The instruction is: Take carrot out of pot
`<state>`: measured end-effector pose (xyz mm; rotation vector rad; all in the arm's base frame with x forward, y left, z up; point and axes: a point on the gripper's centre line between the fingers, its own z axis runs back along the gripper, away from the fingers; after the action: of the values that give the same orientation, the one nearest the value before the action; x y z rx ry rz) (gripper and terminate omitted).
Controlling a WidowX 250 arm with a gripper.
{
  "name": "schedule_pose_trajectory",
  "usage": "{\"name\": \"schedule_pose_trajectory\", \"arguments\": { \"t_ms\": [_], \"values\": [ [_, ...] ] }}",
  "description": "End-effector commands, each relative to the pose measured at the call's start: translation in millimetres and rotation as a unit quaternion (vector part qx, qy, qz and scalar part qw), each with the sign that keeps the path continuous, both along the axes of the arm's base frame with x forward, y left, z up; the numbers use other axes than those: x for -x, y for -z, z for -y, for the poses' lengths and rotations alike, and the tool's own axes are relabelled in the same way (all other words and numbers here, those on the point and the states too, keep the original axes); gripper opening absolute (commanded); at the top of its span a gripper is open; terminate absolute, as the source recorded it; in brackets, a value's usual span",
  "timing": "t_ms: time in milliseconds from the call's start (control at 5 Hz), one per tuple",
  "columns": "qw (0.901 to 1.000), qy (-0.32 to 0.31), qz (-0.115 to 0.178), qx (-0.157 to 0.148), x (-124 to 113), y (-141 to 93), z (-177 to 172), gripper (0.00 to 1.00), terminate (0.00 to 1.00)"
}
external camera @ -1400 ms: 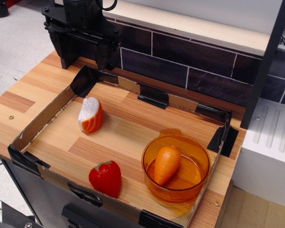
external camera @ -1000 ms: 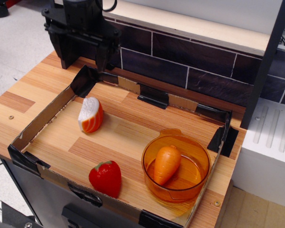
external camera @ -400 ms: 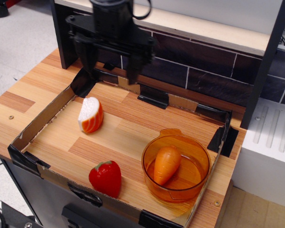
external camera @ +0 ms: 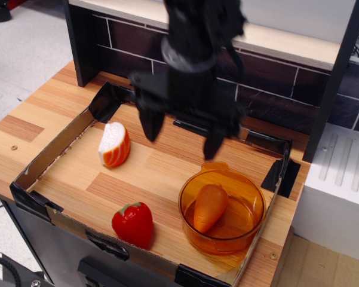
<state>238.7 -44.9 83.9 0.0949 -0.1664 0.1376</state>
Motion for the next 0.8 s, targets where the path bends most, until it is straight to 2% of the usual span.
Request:
{"name": "schedule_pose_trajectory", "arguments": {
  "t_ms": [0,200,600],
  "values": [
    [0.9989,-0.022,0.025,0.034,1.6,13.6,28.3,1.00,0.00],
    [0.9984,-0.031,0.023,0.041,2.1,18.5,34.6,1.00,0.00],
    [0.9973,-0.055,-0.001,0.048,5.9,35.4,39.8,1.00,0.00]
  ]
}}
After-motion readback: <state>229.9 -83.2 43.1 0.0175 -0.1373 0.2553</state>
